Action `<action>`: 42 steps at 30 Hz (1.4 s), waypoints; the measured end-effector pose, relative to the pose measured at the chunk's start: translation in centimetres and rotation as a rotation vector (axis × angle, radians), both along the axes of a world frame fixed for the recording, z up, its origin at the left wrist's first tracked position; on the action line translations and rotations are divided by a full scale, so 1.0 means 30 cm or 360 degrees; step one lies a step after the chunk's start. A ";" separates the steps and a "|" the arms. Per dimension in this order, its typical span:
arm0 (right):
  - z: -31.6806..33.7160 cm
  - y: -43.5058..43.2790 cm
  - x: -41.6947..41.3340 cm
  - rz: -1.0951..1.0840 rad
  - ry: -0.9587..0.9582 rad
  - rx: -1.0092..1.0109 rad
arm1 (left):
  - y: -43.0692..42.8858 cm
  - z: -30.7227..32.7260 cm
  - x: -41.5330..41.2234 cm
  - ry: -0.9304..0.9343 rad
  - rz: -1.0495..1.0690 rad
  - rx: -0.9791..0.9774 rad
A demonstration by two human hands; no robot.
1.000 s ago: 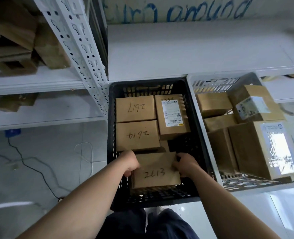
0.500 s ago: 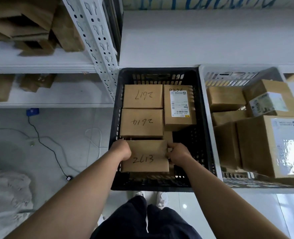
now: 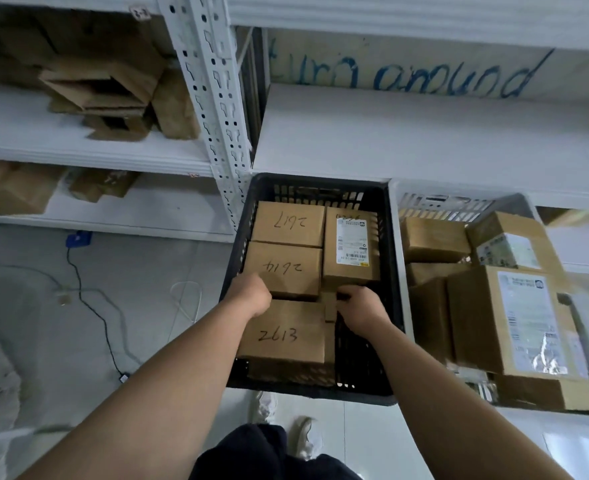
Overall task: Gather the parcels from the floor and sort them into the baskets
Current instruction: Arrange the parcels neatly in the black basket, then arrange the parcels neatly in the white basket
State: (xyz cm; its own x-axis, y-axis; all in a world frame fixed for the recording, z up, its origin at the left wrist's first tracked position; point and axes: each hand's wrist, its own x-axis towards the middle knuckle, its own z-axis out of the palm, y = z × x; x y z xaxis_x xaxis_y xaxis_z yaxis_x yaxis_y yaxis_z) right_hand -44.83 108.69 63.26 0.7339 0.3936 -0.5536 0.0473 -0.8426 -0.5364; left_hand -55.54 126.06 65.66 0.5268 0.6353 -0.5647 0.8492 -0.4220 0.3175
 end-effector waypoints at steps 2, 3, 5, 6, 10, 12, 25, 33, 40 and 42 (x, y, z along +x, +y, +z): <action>0.032 -0.016 0.010 0.0002 -0.0053 0.0021 | -0.021 0.042 0.019 -0.0073 0.0029 0.0013; 0.052 -0.025 0.014 -0.0017 -0.0069 0.0028 | -0.032 0.061 0.027 -0.0112 0.0046 0.0012; 0.097 -0.040 0.017 -0.0051 -0.0100 0.0053 | -0.054 0.097 0.042 -0.0194 0.0062 0.0002; 0.128 -0.047 0.014 -0.0043 -0.0126 0.0078 | -0.067 0.117 0.046 -0.0222 0.0061 -0.0001; 0.258 -0.082 0.000 -0.0023 -0.0299 0.0200 | -0.132 0.200 0.071 -0.0377 0.0019 0.0000; 0.326 -0.100 -0.002 -0.0051 -0.0400 0.0262 | -0.169 0.247 0.095 -0.0498 -0.0045 -0.0049; 0.607 -0.522 0.036 -0.0665 -0.0818 0.0326 | -0.538 0.435 0.172 -0.0714 -0.0375 -0.0759; 0.505 -0.766 0.107 -0.0826 -0.0517 0.0117 | -0.700 0.377 0.263 -0.0533 -0.0515 -0.0872; 0.426 -0.843 0.220 -0.0687 -0.0194 0.0357 | -0.850 0.316 0.389 -0.0501 -0.0381 -0.0831; 0.403 -0.861 0.266 -0.0630 -0.0105 0.0406 | -0.878 0.305 0.411 -0.0519 -0.0290 -0.0806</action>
